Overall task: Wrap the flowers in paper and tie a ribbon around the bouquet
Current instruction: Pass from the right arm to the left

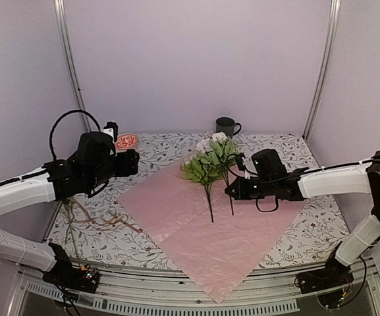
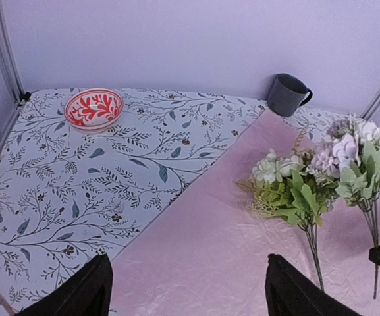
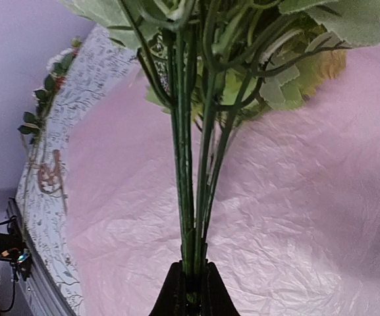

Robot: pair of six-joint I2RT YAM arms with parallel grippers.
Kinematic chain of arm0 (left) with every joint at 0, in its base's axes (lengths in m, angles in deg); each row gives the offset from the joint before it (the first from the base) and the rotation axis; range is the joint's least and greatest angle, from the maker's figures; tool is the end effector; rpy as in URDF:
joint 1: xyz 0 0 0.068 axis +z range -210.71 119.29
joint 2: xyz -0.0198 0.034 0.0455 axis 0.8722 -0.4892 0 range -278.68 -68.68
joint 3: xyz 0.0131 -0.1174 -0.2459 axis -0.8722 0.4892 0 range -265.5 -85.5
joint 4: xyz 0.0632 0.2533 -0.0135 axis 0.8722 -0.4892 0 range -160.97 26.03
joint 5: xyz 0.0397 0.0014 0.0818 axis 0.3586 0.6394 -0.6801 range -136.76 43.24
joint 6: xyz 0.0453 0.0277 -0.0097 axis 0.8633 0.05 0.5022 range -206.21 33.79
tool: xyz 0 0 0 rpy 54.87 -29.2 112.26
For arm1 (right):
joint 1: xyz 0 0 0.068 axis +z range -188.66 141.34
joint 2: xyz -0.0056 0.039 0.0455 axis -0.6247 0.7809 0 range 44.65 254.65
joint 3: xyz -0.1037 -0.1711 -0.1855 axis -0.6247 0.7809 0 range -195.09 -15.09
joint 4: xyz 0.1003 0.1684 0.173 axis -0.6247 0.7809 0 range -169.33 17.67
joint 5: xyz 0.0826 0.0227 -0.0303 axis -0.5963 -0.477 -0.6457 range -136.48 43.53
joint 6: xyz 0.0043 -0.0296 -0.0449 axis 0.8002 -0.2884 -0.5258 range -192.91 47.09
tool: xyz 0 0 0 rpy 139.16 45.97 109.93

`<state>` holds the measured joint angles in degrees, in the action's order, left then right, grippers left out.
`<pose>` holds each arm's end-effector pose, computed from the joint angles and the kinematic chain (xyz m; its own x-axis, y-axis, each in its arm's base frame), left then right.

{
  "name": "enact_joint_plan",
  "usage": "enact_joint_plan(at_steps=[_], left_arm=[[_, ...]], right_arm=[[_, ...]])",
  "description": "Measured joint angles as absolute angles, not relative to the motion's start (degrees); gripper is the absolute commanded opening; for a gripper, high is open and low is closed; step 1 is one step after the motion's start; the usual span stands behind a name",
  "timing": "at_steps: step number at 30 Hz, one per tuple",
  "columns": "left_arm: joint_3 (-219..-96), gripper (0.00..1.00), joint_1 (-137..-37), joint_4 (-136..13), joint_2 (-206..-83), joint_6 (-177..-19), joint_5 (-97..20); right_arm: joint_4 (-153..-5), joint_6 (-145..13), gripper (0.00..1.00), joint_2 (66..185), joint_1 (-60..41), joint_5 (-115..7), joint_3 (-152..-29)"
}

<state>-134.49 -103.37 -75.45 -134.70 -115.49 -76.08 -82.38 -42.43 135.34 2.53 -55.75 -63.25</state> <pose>0.2006 -0.1613 0.2901 -0.4405 -0.1741 -0.8807 0.0675 0.9718 -0.2259 0.2433 0.2207 0.1867 -0.7896 -0.0257 -0.6131 -0.3980 0.7819 0.4798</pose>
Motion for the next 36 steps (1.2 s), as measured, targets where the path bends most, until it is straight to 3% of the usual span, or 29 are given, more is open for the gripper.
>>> enact_joint_plan(at_steps=[5, 8, 18, 25, 32, 34, 36], left_arm=[[-132.8, 0.62, -103.3, -72.2, -133.9, -112.9, -71.8], [-131.1, 0.58, -103.9, -67.3, -132.3, -109.3, -67.3], [-131.7, 0.7, -114.7, -40.4, -134.4, -91.1, -38.5], [-140.5, 0.74, -116.2, -24.1, -146.0, -88.9, -17.6], [-148.3, 0.73, -119.6, -20.5, -150.2, -85.4, -9.1], [-149.4, 0.68, -120.0, -20.3, -150.5, -85.0, -8.2], [-150.9, 0.56, -120.3, -20.5, -151.2, -84.6, -7.9]], right_arm=[[-89.4, -48.2, 0.0, 123.8, 1.7, -63.2, -61.3], [-94.1, -53.0, 0.0, 117.9, 1.4, -70.1, -61.7], [-97.3, -62.9, 0.0, 115.4, 1.3, -102.6, -72.2], [-94.1, -71.9, 0.0, 116.3, 5.6, -111.4, -80.7], [-90.2, -76.1, 0.0, 119.5, 6.4, -114.5, -84.2], [-89.0, -77.1, 0.0, 120.4, 6.6, -114.6, -84.6], [-88.1, -77.7, 0.0, 120.8, 6.9, -114.6, -84.6]])
